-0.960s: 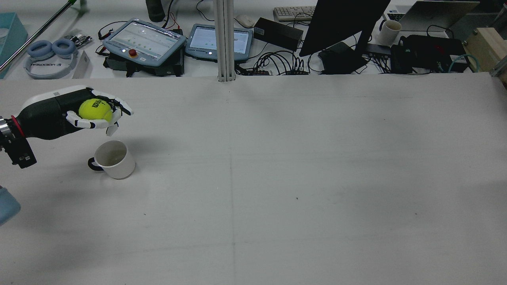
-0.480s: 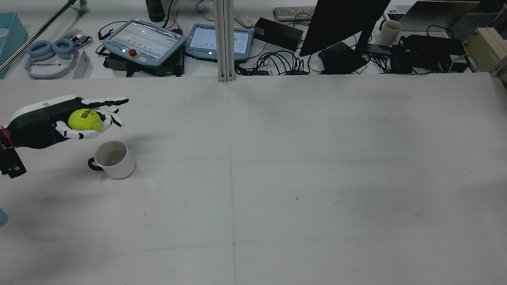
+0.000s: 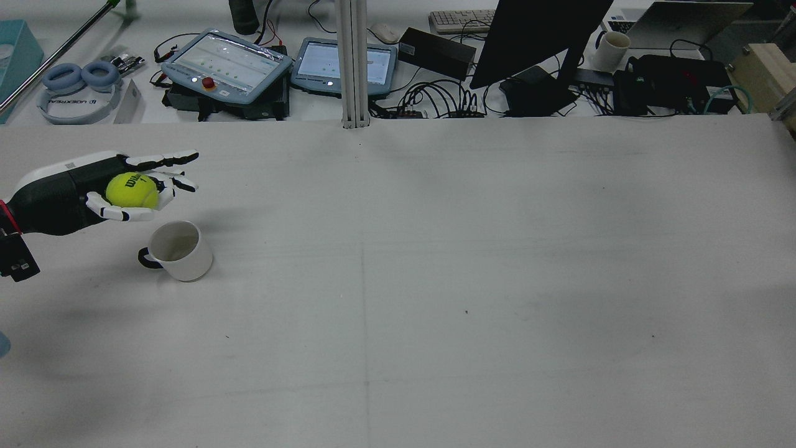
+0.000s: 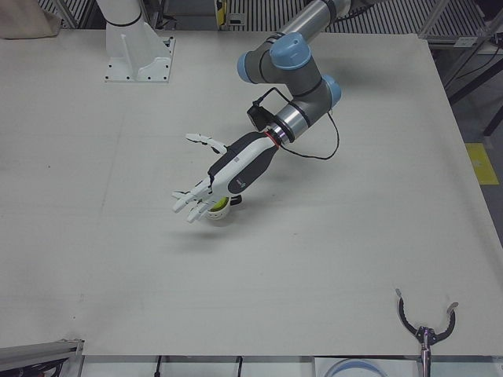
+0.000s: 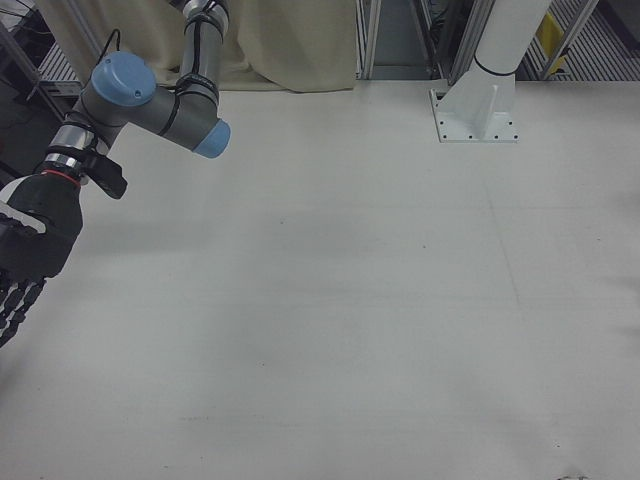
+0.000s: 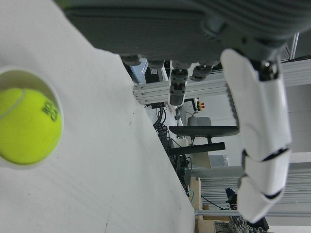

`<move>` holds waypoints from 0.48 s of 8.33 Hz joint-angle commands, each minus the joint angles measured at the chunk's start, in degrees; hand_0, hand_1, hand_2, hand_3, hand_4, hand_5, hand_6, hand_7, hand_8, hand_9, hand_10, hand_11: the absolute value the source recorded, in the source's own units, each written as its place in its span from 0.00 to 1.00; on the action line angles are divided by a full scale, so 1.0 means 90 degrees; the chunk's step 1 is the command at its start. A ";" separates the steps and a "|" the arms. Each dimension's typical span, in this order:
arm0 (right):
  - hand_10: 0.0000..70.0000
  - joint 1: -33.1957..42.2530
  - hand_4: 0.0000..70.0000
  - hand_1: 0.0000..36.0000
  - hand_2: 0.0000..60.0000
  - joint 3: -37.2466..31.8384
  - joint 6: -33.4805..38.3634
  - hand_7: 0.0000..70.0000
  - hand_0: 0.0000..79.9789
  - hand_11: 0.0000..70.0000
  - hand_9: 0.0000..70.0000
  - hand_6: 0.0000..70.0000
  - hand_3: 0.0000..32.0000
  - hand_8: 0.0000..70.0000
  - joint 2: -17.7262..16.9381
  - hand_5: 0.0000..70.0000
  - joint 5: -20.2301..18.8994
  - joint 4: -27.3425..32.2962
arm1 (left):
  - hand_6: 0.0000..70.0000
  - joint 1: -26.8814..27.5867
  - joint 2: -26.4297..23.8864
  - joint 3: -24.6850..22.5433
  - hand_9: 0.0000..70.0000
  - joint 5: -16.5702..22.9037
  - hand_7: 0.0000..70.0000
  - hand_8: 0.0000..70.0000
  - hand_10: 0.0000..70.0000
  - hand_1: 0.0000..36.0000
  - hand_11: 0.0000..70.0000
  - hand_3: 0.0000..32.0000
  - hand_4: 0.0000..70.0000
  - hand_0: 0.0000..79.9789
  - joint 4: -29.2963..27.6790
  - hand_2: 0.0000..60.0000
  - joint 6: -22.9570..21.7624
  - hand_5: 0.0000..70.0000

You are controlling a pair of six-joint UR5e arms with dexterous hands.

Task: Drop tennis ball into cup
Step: 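Open the left hand fingers to release the ball into the mug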

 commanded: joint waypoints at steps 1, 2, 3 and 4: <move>0.00 -0.0007 0.00 0.00 0.00 0.0000 0.0000 0.00 0.00 0.00 0.00 0.00 0.00 0.00 0.0000 0.00 0.0000 0.0000 | 0.02 0.0000 0.0021 0.0028 0.04 0.0000 0.30 0.00 0.00 0.53 0.00 0.00 0.13 0.59 -0.0010 0.28 0.0000 0.01; 0.00 0.0003 0.00 0.00 0.00 0.0010 0.0000 0.00 0.00 0.00 0.00 0.00 0.00 0.00 0.0000 0.00 0.0000 0.0000 | 0.02 -0.0058 0.0002 -0.0050 0.04 0.0010 0.30 0.00 0.00 0.55 0.00 0.00 0.13 0.59 0.0019 0.30 -0.0029 0.01; 0.00 0.0003 0.00 0.00 0.00 0.0010 0.0000 0.00 0.00 0.00 0.00 0.00 0.00 0.00 0.0000 0.00 0.0000 0.0000 | 0.00 -0.0455 -0.0095 -0.0089 0.04 0.0010 0.33 0.00 0.00 0.59 0.00 0.00 0.10 0.60 0.0242 0.33 -0.0049 0.00; 0.00 0.0003 0.00 0.00 0.00 0.0010 0.0000 0.00 0.00 0.00 0.00 0.00 0.00 0.00 0.0000 0.00 0.0000 0.0000 | 0.02 -0.0933 -0.0676 0.0075 0.04 0.0000 0.30 0.00 0.00 0.61 0.00 0.00 0.06 0.60 0.0679 0.34 -0.0020 0.02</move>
